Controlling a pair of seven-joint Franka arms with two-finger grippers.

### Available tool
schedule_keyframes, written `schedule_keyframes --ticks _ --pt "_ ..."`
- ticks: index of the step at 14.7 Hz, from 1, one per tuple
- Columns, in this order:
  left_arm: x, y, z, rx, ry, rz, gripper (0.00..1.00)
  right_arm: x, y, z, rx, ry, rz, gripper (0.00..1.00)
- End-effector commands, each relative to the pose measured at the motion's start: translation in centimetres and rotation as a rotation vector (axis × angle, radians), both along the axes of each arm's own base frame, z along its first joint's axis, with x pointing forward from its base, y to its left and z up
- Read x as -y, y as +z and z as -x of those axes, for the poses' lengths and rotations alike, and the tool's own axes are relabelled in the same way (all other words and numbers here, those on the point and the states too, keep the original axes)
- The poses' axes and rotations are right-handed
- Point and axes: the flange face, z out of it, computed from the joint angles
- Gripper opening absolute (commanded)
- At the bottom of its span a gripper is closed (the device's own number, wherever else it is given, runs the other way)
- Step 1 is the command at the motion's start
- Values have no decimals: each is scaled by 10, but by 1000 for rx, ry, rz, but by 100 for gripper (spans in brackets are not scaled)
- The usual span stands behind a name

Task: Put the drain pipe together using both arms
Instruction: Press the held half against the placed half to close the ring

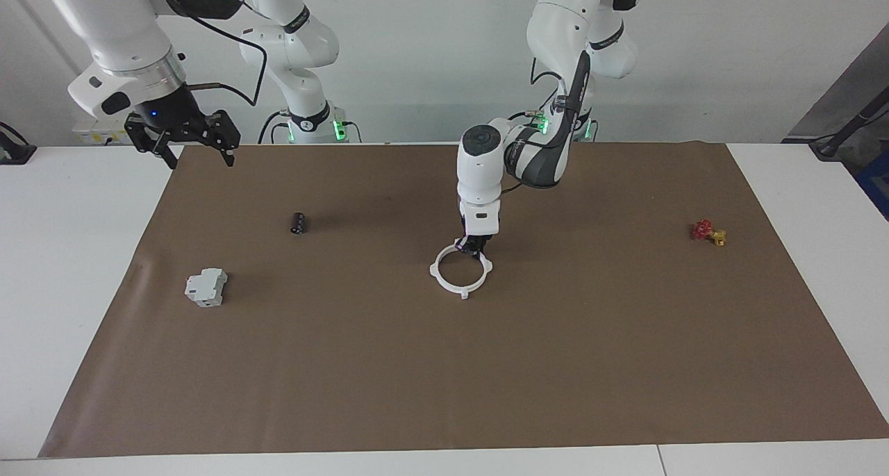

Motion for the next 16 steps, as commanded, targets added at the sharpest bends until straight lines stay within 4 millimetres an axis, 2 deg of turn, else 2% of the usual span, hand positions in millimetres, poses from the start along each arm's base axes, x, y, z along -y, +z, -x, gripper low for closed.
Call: schedule_keyframes --ticks 1,4,5,6,16 --pt "0 -2 2 21 5 -7 0 0 1 4 4 17 -19 100" --pt "-2 -2 1 21 6 -8 0 0 1 4 4 17 -17 100" --pt "-1 -2 2 22 5 -6 64 0 1 4 4 17 -19 100" --pt "0 -2 2 21 3 -8 100 0 2 4 6 17 -18 100" --pt "-6 -2 -1 11 -16 -21 100 0 1 4 4 17 -17 100"
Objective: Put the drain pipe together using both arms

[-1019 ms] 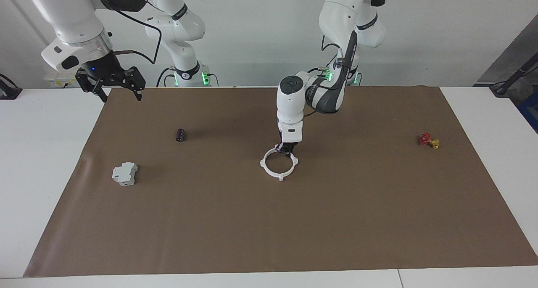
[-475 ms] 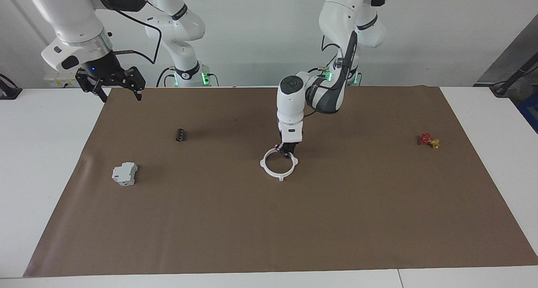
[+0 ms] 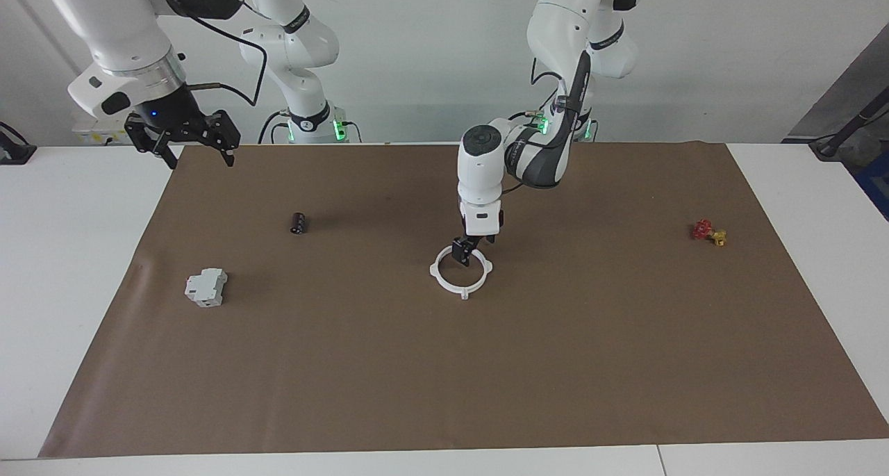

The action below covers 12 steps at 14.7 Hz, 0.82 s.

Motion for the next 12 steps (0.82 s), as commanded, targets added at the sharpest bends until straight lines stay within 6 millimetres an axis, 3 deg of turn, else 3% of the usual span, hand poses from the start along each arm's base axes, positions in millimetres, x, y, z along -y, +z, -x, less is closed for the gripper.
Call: schedule_keyframes --ticks 1,3,4,6,8,10,12 --pt "-6 -1 -2 7 -9 -21 100 0 1 4 4 17 -18 100" --pt "-16 21 -10 -8 -12 -50 100 1 1 4 4 15 -19 100" --pt "-36 48 -19 -16 -48 -61 100 0 1 4 4 17 -17 100" --pt "-93 107 -31 -54 -156 -83 100 0 1 4 4 17 -17 100" --pt "-137 153 -33 -91 -229 -97 100 0 1 4 4 17 -18 100" --pt "-167 183 -32 -119 -279 -108 100 0 2 4 6 17 -18 100" --pt "-224 216 -39 -104 -333 -100 100 0 1 4 4 17 -17 100"
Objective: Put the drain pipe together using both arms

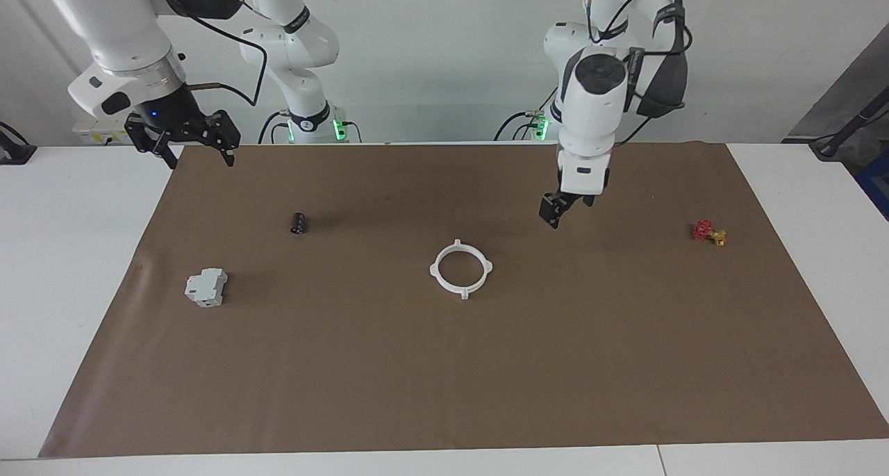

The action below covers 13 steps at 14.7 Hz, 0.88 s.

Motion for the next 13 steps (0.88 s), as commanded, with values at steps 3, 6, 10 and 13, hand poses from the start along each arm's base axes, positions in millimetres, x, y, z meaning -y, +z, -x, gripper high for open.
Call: schedule_keyframes --ticks 3,6,10,13 --pt "-129 49 -3 -28 -172 30 100 0 1 4 4 17 -17 100" --pt "-188 51 -5 -49 -266 28 100 1 1 4 4 15 -18 100" --pt "-216 54 -6 -62 -359 31 100 1 1 4 4 15 -17 100" --pt "-216 57 -7 -55 -356 50 100 0 1 4 4 17 -17 100"
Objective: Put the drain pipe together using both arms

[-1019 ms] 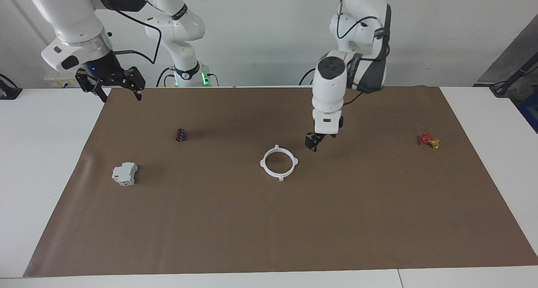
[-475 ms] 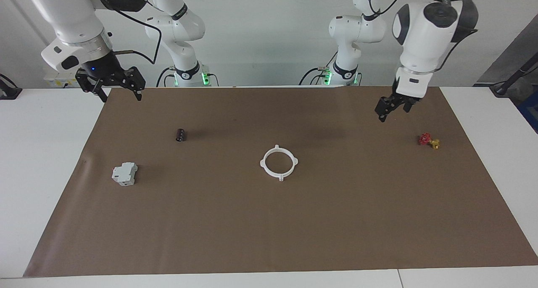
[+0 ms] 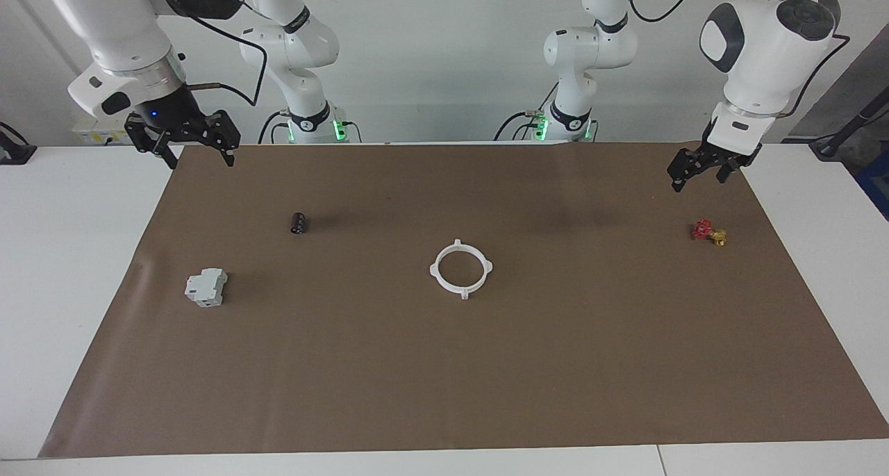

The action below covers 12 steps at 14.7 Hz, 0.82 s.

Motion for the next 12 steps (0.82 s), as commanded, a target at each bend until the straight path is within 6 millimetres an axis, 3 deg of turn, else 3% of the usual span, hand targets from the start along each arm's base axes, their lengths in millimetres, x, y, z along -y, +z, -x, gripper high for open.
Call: schedule_keyframes --ticks 1,2,4,7,9,12 --pt "-10 4 2 -2 -2 31 100 0 1 4 4 17 -18 100" --pt "-23 -1 0 -11 -13 40 100 0 1 4 4 17 -17 100" --pt "-26 -8 -14 -27 -53 45 100 0 1 4 4 17 -18 100" --pt "-8 -11 -36 -93 -70 52 100 0 1 4 4 17 -17 100" --pt "3 17 -35 -62 -92 50 100 0 1 4 4 17 -18 100" --pt "17 34 -31 -27 -117 48 100 0 2 5 0 17 -19 100"
